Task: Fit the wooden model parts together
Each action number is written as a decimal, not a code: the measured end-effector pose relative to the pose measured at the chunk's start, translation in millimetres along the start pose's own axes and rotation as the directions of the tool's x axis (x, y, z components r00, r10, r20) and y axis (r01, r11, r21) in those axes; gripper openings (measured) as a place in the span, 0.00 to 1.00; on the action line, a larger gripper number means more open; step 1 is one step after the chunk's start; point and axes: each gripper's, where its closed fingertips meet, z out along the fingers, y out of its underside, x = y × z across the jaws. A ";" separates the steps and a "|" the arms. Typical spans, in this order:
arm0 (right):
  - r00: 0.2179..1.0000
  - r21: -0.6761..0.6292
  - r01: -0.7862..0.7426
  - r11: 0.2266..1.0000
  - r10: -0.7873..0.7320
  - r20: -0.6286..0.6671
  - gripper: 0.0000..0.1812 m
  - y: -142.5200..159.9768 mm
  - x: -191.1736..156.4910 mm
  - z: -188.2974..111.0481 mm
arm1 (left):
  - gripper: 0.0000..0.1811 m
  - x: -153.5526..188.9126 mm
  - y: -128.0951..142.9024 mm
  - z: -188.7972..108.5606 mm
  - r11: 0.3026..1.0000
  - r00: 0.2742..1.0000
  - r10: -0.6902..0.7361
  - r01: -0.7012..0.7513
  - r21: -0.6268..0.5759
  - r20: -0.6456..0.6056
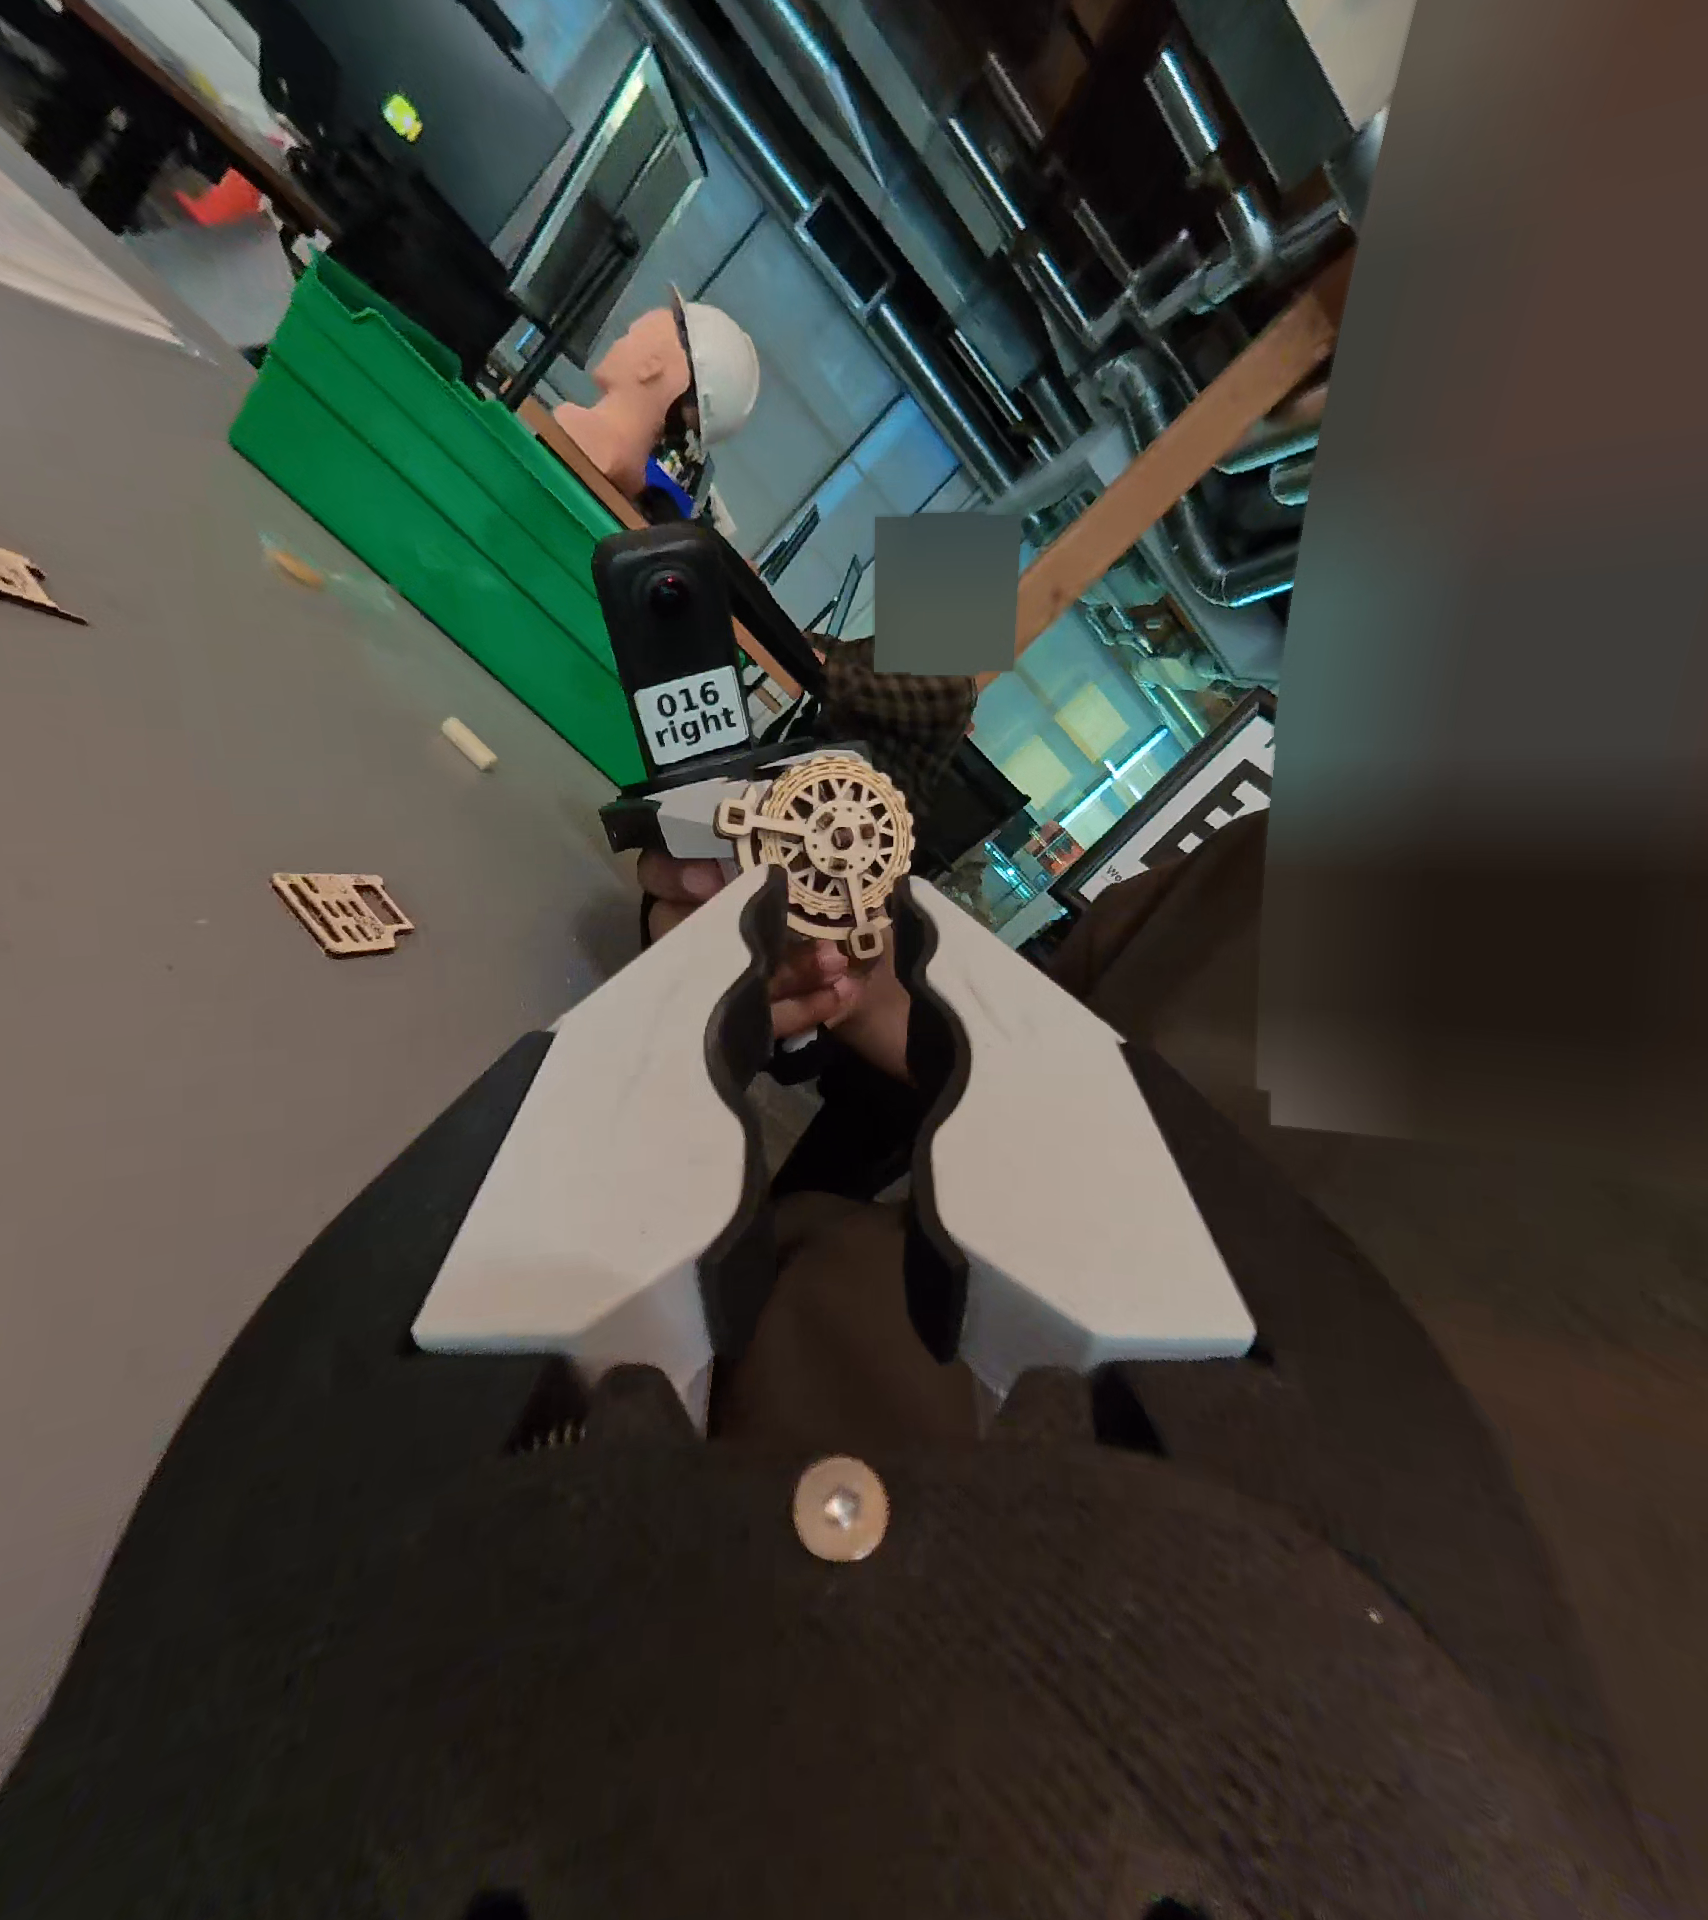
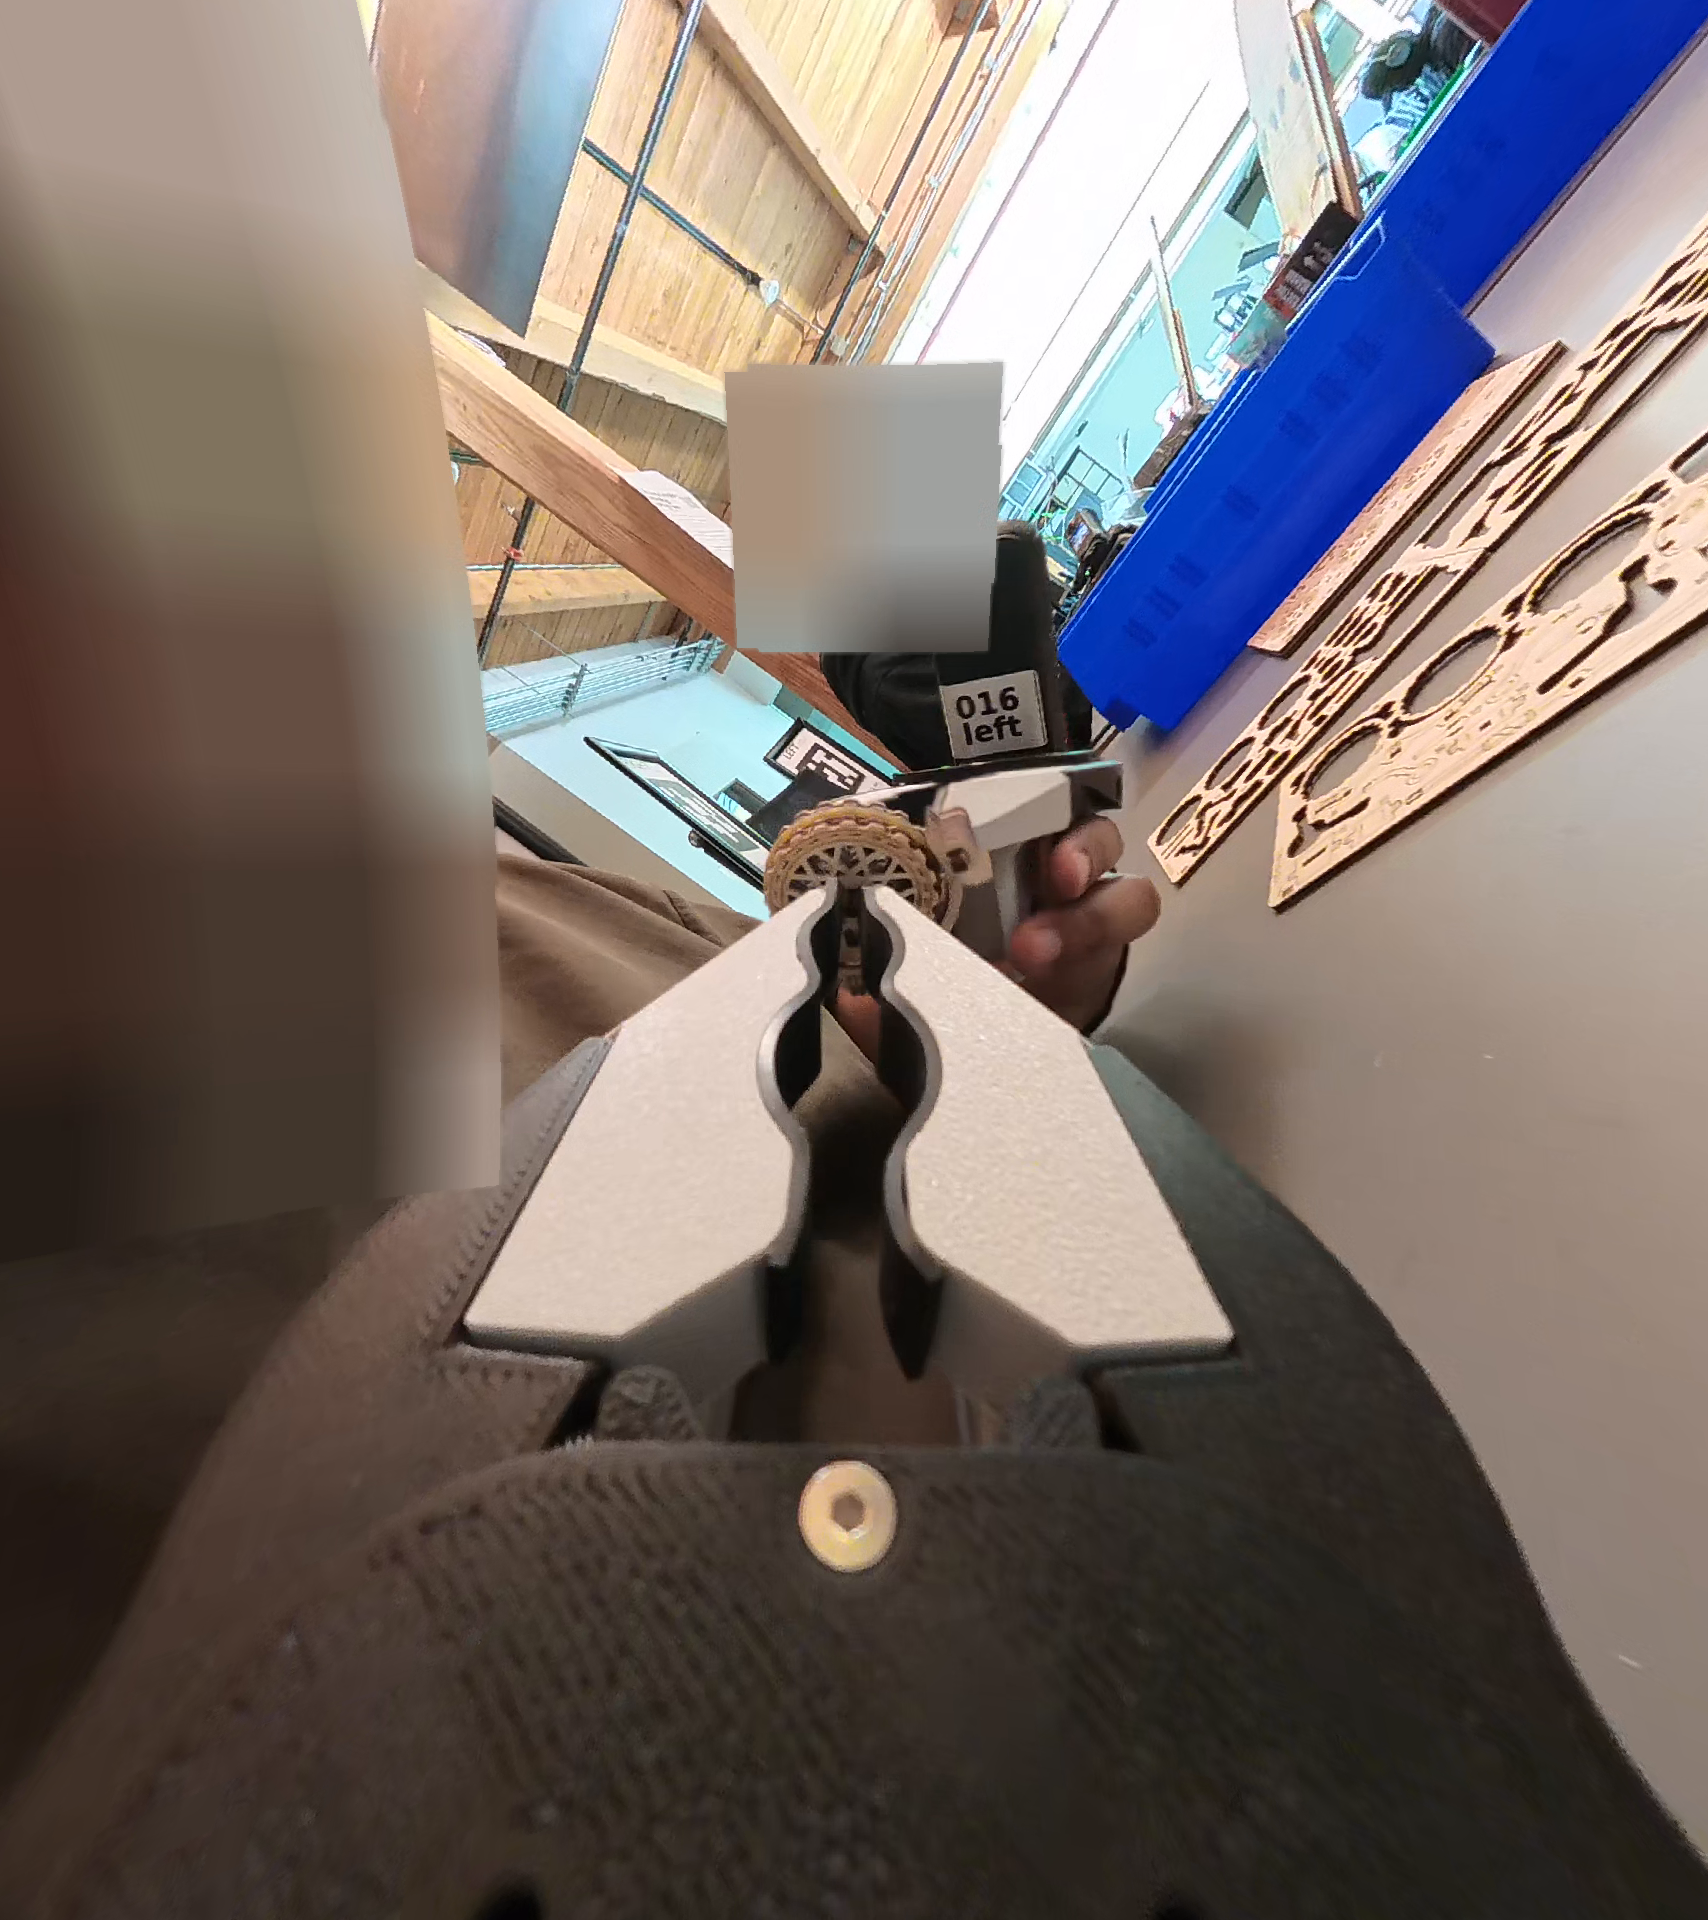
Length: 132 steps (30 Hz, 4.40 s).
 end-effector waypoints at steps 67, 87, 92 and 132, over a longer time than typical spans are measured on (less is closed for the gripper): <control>0.923 0.061 0.157 0.986 -0.124 -0.364 0.00 -11.5 42.0 1.0 | 0.13 -33.6 4.4 -1.8 0.772 0.636 0.628 -0.582 -0.255 0.449; 0.891 0.134 0.130 0.982 -0.056 -0.450 0.00 -8.3 57.2 8.8 | 0.10 -53.3 1.2 -9.6 0.693 0.435 0.698 -0.608 -0.386 0.569; 0.888 0.127 0.137 0.982 -0.065 -0.456 0.00 -6.5 57.1 10.5 | 0.07 -54.8 1.0 -10.1 0.699 0.435 0.693 -0.602 -0.386 0.574; 0.772 -0.240 0.358 0.902 -0.431 -0.468 0.05 12.9 55.8 -1.4 | 0.06 -76.3 -22.8 -36.8 0.961 0.794 0.249 -0.275 -0.038 0.555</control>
